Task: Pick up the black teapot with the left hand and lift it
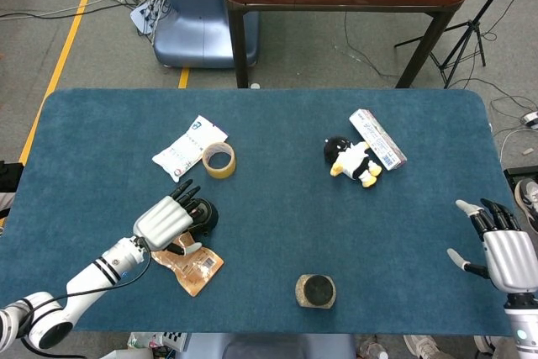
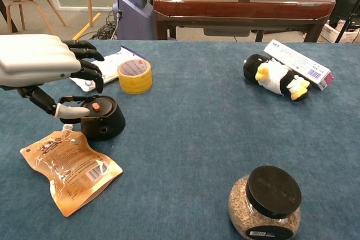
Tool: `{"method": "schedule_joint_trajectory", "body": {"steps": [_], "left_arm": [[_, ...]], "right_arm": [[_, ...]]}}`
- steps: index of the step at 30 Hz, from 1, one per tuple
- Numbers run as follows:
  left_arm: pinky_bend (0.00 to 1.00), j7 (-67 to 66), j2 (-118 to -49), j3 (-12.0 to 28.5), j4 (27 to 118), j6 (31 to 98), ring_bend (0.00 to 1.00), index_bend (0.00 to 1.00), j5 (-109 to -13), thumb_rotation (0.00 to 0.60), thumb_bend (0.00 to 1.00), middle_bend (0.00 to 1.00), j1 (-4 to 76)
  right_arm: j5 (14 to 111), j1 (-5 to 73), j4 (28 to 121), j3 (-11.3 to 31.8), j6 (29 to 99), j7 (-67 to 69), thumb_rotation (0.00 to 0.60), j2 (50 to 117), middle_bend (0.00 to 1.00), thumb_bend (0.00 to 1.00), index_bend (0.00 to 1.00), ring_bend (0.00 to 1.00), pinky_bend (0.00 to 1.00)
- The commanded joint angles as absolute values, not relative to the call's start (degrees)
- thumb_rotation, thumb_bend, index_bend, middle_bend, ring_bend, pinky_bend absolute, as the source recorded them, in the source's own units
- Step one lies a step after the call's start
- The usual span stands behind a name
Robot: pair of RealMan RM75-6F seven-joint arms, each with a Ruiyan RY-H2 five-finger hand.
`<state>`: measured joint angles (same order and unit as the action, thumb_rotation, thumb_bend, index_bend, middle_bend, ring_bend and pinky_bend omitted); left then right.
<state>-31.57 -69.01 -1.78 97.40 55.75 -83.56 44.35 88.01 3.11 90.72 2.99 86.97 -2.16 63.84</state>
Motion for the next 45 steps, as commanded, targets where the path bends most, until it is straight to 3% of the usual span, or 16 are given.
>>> {"method": "schedule_joint_trajectory", "body": {"steps": [1, 4, 11, 20, 45], "left_arm": [[0.0, -29.7, -68.9, -0.8, 97.7, 56.2, 0.06, 0.28, -82.3, 0.049, 0.26, 0.25, 43.7], [0.0, -25.4, -68.3, 0.6, 97.5, 54.7, 0.06, 0.28, -79.0, 0.0, 0.25, 0.25, 43.6], [0.0, -25.4, -68.4, 2.3, 93.3, 51.2, 0.08, 0.3, -71.3, 0.0, 0.21, 0.28, 44.1], [0.0, -29.2, -69.1, 1.1, 90.0, 45.5, 0.09, 0.31, -63.9, 0.0, 0.18, 0.29, 45.6], [0.0, -32.2, -67.2, -1.3, 98.6, 43.5, 0.12, 0.34, -61.6, 0.0, 0.18, 0.32, 48.1]], "right_arm": [[88.0, 3.0, 90.6, 2.9, 87.1, -2.0, 0.6, 63.8, 0.27, 0.19, 0.19, 0.13, 0.14], [87.9, 2.6, 90.4, 2.8, 87.4, -1.7, 0.6, 63.8, 0.27, 0.19, 0.19, 0.13, 0.14], [87.8, 2.4, 89.9, 2.8, 87.5, -1.2, 0.6, 63.9, 0.27, 0.19, 0.19, 0.13, 0.14], [87.7, 2.5, 89.7, 2.8, 87.2, -1.1, 0.6, 64.1, 0.27, 0.19, 0.19, 0.13, 0.14], [87.5, 2.1, 88.6, 2.7, 87.1, 0.0, 0.6, 64.3, 0.27, 0.19, 0.19, 0.13, 0.14]]}}
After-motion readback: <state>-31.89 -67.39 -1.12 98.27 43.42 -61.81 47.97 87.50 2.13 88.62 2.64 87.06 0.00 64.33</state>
